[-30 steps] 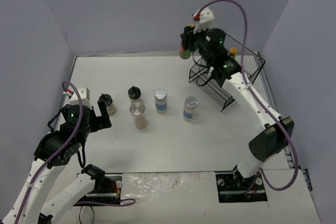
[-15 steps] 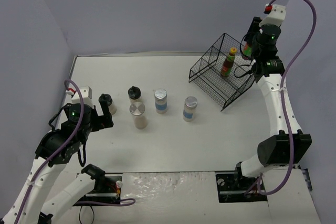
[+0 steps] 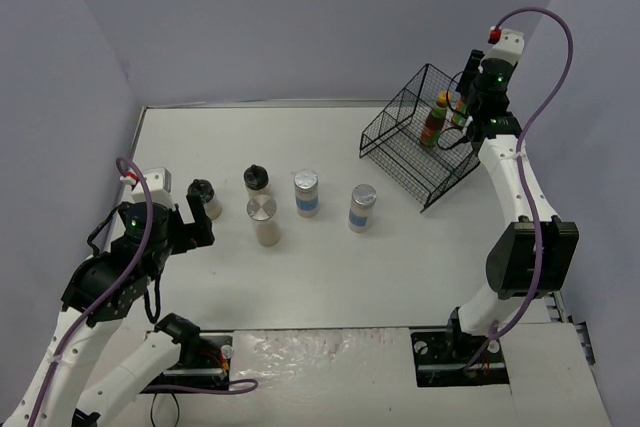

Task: Organize the condiment bottles

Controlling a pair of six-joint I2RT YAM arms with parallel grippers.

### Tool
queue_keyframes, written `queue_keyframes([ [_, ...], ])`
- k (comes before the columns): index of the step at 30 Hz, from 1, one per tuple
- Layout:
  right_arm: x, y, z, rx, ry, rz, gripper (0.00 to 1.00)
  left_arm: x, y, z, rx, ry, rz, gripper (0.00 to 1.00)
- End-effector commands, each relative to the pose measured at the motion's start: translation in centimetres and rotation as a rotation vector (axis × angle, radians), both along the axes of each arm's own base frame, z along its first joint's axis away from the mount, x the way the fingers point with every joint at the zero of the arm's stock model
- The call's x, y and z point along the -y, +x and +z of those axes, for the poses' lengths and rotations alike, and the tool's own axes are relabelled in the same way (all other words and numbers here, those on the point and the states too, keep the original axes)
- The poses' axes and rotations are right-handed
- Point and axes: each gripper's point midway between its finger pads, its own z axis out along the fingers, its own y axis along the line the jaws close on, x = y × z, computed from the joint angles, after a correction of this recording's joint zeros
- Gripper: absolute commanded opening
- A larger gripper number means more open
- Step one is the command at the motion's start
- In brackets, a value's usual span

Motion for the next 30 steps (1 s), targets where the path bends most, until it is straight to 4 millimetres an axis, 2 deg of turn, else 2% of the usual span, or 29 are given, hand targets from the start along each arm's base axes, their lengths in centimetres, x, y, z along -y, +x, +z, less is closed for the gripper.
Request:
queue_keyframes([
  [1, 1.5, 0.0, 7.0, 0.279, -0.006, -0.056, 0.00, 0.4, 0.3, 0.5, 0.025, -0.029, 0.003, 0.97],
  [3, 1.5, 0.1, 6.7, 0.281, -0.004, -0.057, 0.00, 0.3, 0.3, 0.5, 0.025, -0.032, 0.005, 0.97],
  [7, 1.7, 0.3, 4.2, 0.262, -0.002, -0.051, 0.00, 0.3, 0.2, 0.2, 0.019, -0.035, 0.009, 0.97],
  [11, 1.7, 0.7, 2.9, 0.259, -0.003, -0.031, 0.00, 0.4, 0.2, 0.1, 0.017, -0.039, 0.011, 0.97],
  [23, 2.0, 1.9, -3.3, 0.179, 0.022, -0.022, 0.01, 0.5, 0.0, -0.7, -0.009, -0.053, 0.014, 0.97],
  [28, 2.0, 2.1, -4.9, 0.154, 0.025, -0.014, 0.13, 0.6, -0.2, -1.0, -0.017, -0.059, 0.014, 0.97],
  [29, 2.0, 2.1, -5.1, 0.150, 0.027, -0.012, 0.16, 0.7, -0.2, -1.2, -0.020, -0.060, 0.014, 0.97],
  [30, 1.9, 2.0, -5.1, 0.150, 0.028, -0.010, 0.24, 0.7, -0.2, -1.2, -0.022, -0.060, 0.015, 0.97],
])
